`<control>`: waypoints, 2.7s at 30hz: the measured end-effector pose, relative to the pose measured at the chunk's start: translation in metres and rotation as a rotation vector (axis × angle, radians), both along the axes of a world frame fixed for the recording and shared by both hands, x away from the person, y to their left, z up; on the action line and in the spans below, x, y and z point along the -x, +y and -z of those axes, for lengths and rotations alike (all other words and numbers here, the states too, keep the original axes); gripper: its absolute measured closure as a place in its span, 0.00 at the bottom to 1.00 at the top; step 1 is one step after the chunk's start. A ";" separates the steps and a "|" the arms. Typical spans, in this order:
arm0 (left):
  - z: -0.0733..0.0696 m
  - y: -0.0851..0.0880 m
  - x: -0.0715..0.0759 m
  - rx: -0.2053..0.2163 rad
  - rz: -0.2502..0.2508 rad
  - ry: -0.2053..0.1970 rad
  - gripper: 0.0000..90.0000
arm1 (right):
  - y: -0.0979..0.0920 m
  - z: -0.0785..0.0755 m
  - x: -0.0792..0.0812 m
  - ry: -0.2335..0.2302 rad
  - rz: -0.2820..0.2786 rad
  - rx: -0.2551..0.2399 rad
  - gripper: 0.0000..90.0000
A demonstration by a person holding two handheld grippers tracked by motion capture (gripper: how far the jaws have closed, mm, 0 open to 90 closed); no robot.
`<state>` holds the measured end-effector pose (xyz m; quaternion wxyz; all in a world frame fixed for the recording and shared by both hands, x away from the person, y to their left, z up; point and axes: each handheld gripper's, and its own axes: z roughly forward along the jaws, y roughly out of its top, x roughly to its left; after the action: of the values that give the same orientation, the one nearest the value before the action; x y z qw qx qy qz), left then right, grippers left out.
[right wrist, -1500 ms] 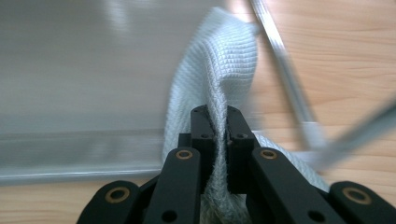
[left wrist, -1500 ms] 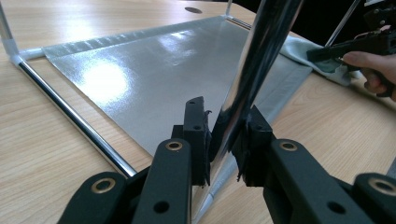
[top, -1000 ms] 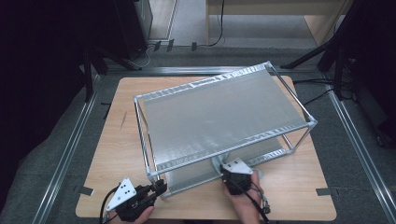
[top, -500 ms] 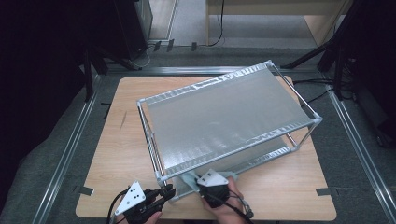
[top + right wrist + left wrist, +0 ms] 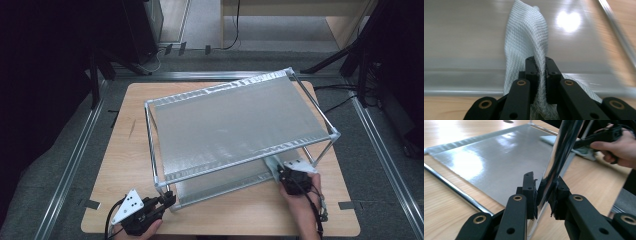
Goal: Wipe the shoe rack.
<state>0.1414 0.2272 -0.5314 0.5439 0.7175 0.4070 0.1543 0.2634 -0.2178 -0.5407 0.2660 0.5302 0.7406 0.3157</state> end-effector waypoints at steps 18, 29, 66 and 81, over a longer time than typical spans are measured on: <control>0.001 -0.001 0.000 0.018 0.002 0.012 0.85 | 0.026 0.002 0.007 0.008 -0.033 -0.066 0.92; 0.001 -0.038 0.010 0.015 0.109 0.004 0.85 | 0.157 0.009 0.064 0.019 -0.400 -0.045 0.92; 0.002 -0.012 0.002 0.024 0.040 0.017 0.85 | -0.056 0.000 0.001 0.026 0.241 -0.078 0.91; 0.002 -0.031 0.006 0.021 0.092 0.015 0.85 | 0.069 0.004 0.018 0.039 -0.147 -0.059 0.91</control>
<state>0.1356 0.1957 -0.5338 0.5548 0.7309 0.3790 0.1195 0.2453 -0.1488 -0.5448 0.2121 0.4880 0.7729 0.3457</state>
